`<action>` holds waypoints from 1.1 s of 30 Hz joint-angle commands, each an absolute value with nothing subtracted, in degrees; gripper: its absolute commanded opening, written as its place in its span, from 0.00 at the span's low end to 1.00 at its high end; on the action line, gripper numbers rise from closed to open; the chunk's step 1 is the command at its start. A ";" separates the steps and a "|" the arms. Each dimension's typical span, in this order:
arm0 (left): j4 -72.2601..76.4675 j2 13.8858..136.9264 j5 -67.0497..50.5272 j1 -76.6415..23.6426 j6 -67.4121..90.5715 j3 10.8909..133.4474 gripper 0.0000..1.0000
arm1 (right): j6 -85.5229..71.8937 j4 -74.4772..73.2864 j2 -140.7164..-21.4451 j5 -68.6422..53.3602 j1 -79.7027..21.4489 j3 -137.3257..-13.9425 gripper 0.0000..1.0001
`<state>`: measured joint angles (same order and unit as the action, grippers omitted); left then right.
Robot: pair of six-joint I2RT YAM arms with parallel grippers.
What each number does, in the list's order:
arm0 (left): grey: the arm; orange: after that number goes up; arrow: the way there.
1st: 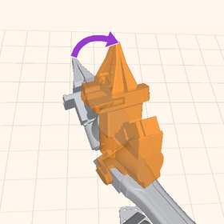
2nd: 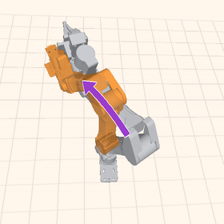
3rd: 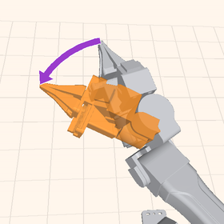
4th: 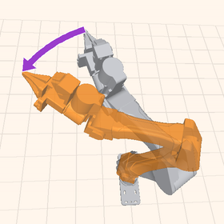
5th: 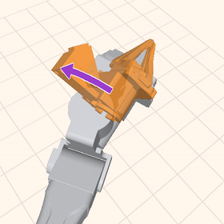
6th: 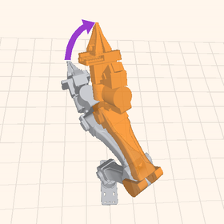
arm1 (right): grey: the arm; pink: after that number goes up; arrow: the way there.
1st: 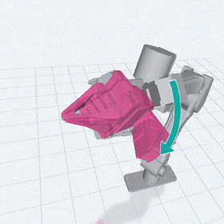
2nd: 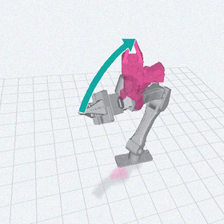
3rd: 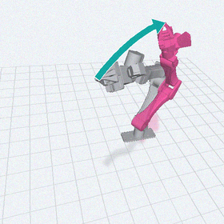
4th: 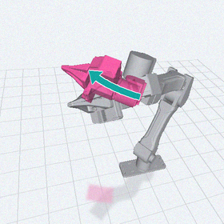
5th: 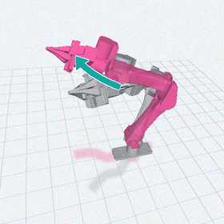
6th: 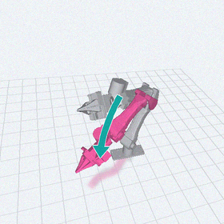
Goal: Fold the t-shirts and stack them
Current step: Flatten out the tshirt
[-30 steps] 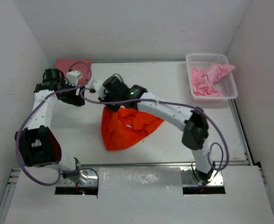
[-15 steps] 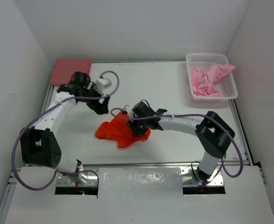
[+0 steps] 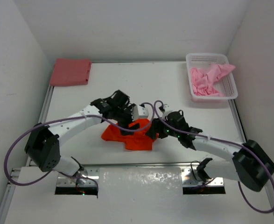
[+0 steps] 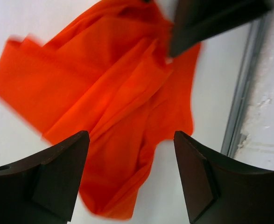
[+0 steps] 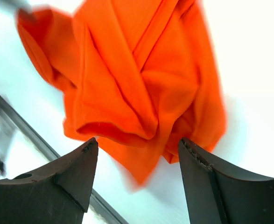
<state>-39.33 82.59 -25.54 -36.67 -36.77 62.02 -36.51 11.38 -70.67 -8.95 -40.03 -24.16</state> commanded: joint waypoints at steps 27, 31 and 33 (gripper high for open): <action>-35.42 85.97 -15.29 -36.91 -27.16 70.93 0.00 | -40.77 13.07 -71.87 -12.04 -43.94 -20.04 0.66; -34.89 83.68 -19.76 -36.91 -25.93 67.51 0.00 | -46.13 22.04 -79.34 -13.62 -44.47 -20.04 0.68; -35.50 83.50 -19.87 -36.83 -25.58 67.50 0.00 | -48.07 22.85 -81.29 -11.87 -44.47 -20.39 0.65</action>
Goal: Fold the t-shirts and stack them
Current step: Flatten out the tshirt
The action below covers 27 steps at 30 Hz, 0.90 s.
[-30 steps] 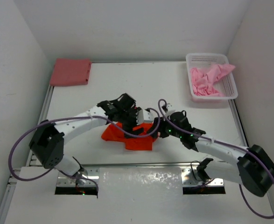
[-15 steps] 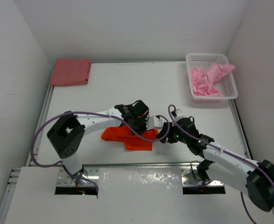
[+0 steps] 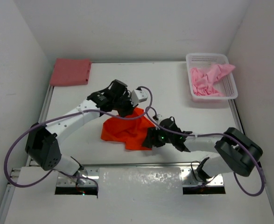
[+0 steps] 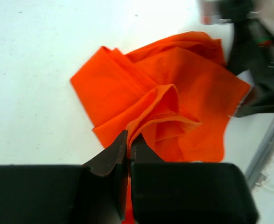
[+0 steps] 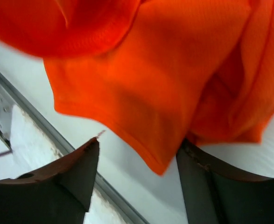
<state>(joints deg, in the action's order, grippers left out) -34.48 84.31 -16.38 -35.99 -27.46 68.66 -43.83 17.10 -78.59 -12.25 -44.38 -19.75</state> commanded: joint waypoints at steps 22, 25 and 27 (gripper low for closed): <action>-30.78 111.42 -17.24 7.55 1.99 136.24 0.00 | -43.41 -17.81 -112.06 -24.43 -4.93 -120.02 0.00; -18.76 112.68 -13.81 10.02 6.76 138.00 0.00 | -52.93 -19.01 -124.07 -23.29 -0.63 -148.36 0.00; -11.64 110.58 -14.84 10.90 6.95 133.88 0.00 | -58.77 -5.02 -120.70 -24.52 2.87 -135.90 0.00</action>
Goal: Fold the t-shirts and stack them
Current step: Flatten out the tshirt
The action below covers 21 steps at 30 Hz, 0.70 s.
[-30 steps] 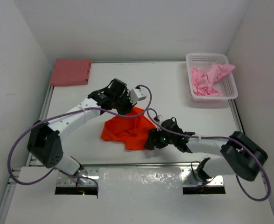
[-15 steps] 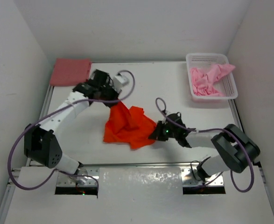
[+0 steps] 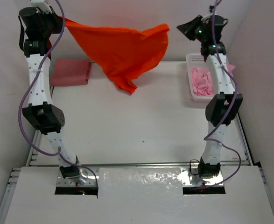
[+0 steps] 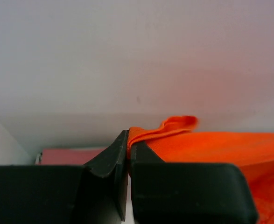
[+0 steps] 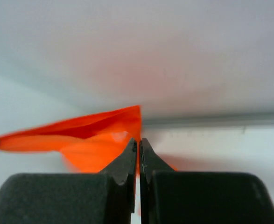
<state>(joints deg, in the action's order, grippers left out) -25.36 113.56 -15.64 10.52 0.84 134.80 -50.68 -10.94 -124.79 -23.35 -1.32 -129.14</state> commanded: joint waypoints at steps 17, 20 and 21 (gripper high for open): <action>-30.90 74.90 -46.75 5.89 -8.33 82.31 0.00 | -32.34 -8.61 -77.98 -14.87 -12.38 -70.37 0.02; -43.38 69.88 -44.66 5.98 -17.11 75.70 0.00 | -29.19 -14.75 -76.64 -7.06 -18.18 -63.92 0.09; -46.38 69.18 -43.87 6.06 -18.88 74.54 0.00 | -26.48 -16.07 -76.81 -4.33 -19.76 -62.85 0.13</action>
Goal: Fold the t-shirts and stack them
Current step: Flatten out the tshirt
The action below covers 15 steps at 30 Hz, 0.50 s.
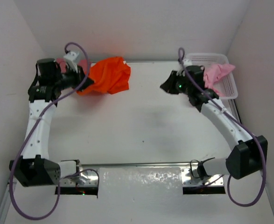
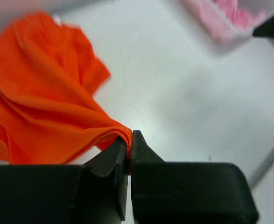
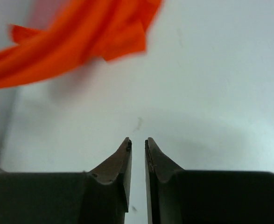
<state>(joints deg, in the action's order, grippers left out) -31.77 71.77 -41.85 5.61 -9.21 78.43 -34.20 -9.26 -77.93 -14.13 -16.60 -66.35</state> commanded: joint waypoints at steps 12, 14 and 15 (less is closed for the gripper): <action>-53.98 66.36 -27.81 7.56 -17.78 66.63 0.00 | -21.37 -16.59 -101.47 0.96 -31.82 -80.10 0.88; -49.67 66.36 -19.22 7.56 -16.62 63.22 0.00 | -19.69 -23.36 -114.04 2.55 -31.82 -94.82 0.88; -48.61 66.18 -17.33 7.56 -16.18 62.15 0.00 | -19.69 -25.55 -118.08 2.11 -31.90 -99.88 0.88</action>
